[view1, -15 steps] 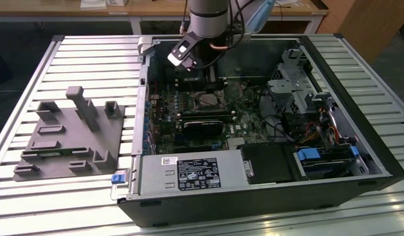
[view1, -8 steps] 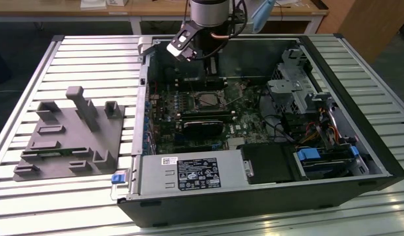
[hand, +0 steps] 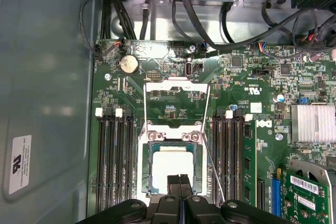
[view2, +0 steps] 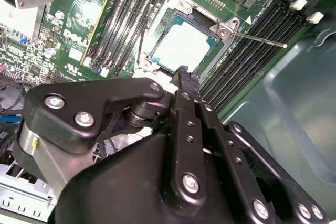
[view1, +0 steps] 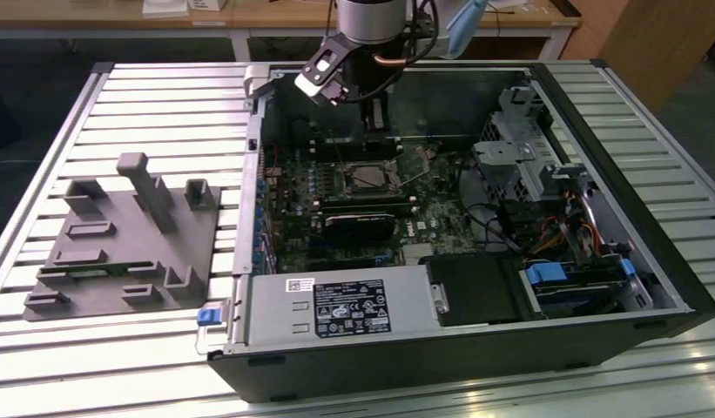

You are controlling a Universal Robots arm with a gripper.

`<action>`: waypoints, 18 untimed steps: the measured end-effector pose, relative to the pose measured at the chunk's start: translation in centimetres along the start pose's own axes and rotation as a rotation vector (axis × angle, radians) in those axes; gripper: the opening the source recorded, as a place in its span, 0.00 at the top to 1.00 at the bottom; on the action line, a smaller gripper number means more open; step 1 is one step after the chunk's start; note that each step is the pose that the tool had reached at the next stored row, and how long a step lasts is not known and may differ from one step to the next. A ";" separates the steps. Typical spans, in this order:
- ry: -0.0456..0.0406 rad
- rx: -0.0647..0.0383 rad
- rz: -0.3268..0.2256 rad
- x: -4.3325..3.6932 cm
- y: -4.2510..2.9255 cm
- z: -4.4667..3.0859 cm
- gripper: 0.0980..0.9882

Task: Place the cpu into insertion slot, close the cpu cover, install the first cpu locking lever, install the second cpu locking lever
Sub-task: 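Close the cpu cover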

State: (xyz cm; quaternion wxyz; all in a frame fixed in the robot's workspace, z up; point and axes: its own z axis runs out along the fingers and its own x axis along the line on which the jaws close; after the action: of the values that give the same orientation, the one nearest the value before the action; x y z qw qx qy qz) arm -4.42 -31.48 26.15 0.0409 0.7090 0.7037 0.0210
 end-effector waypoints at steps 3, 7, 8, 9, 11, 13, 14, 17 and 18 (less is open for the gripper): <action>0.0000 0.000 0.000 0.00 0.00 -0.01 0.99; 0.0000 0.000 0.000 0.00 0.00 -0.01 0.99; 0.0000 0.000 0.000 0.00 0.00 -0.01 0.99; 0.0000 0.000 0.000 0.00 0.01 -0.01 0.99; -0.0001 0.000 0.000 0.00 0.28 0.01 0.99; 0.0000 0.000 0.000 0.00 0.43 0.02 0.99; 0.0000 0.000 0.000 0.00 0.49 0.03 0.99; -0.0001 0.000 0.000 0.01 0.76 0.05 0.99; 0.0000 0.000 0.000 0.01 0.89 0.06 0.99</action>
State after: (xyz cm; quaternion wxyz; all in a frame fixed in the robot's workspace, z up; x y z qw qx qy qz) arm -3.52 -31.48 26.16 0.0409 0.7090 0.7037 0.0210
